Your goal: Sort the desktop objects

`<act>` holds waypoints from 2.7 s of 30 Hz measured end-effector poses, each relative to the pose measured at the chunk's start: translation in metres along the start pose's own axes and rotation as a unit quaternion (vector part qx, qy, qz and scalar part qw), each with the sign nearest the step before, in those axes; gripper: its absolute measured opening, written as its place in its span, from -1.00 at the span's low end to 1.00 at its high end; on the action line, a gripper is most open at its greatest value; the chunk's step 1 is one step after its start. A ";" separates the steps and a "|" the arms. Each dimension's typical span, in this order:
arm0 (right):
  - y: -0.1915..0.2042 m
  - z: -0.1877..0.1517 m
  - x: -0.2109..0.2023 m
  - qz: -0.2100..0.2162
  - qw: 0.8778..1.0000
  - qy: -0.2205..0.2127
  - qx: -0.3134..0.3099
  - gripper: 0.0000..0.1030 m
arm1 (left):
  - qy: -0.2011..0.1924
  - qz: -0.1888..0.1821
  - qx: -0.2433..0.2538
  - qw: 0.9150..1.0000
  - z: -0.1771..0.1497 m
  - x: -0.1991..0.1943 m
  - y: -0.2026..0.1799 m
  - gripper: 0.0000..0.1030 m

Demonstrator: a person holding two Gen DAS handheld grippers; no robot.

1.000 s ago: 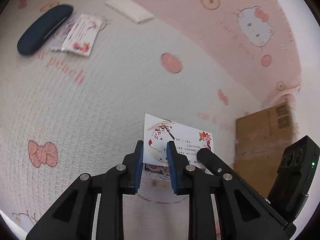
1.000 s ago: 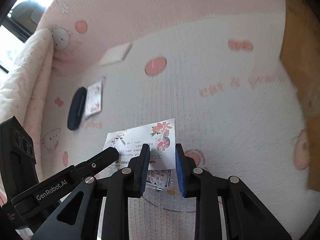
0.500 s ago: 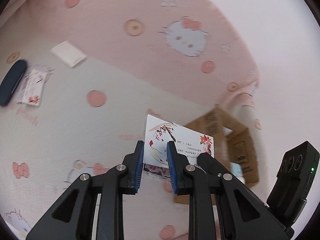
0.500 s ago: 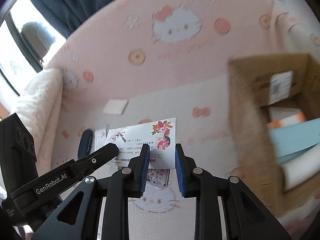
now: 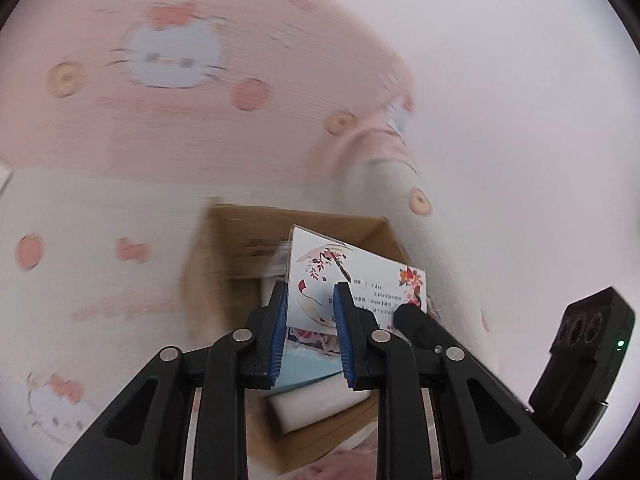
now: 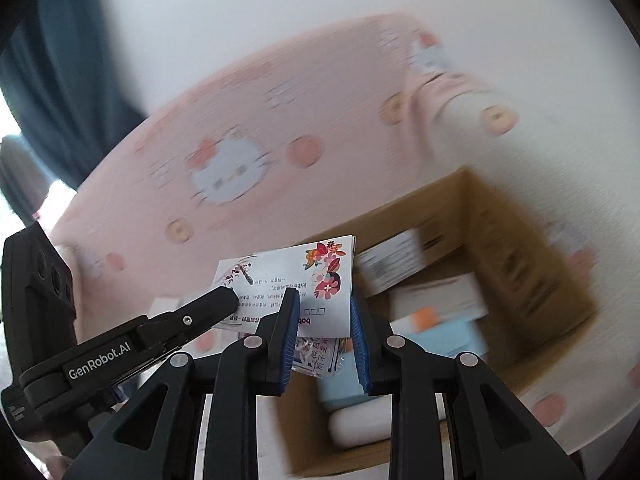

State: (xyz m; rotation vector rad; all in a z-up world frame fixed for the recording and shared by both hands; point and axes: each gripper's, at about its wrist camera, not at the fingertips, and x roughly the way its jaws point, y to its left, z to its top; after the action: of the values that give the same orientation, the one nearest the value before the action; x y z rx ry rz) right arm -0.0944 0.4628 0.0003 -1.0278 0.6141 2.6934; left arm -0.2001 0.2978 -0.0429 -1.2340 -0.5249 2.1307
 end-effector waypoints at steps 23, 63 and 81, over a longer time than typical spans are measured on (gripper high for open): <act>-0.134 0.051 0.094 -0.027 0.997 0.062 0.032 -0.03 | 0.105 0.027 -0.054 0.993 0.021 0.169 -0.035 0.20; 0.015 -0.008 -0.055 -0.056 0.998 0.022 -0.036 0.79 | 0.056 -0.019 -0.056 0.997 -0.031 -0.026 0.000 0.48; 0.103 -0.075 -0.054 -0.033 0.995 0.055 -0.075 0.79 | 0.020 -0.005 -0.081 0.997 -0.069 -0.103 0.090 0.54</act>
State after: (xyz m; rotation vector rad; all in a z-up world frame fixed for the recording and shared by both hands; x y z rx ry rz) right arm -0.0429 0.3354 0.0175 -1.2190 0.3937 2.6719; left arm -0.1293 0.1644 -0.0660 -1.3551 -0.6971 2.0839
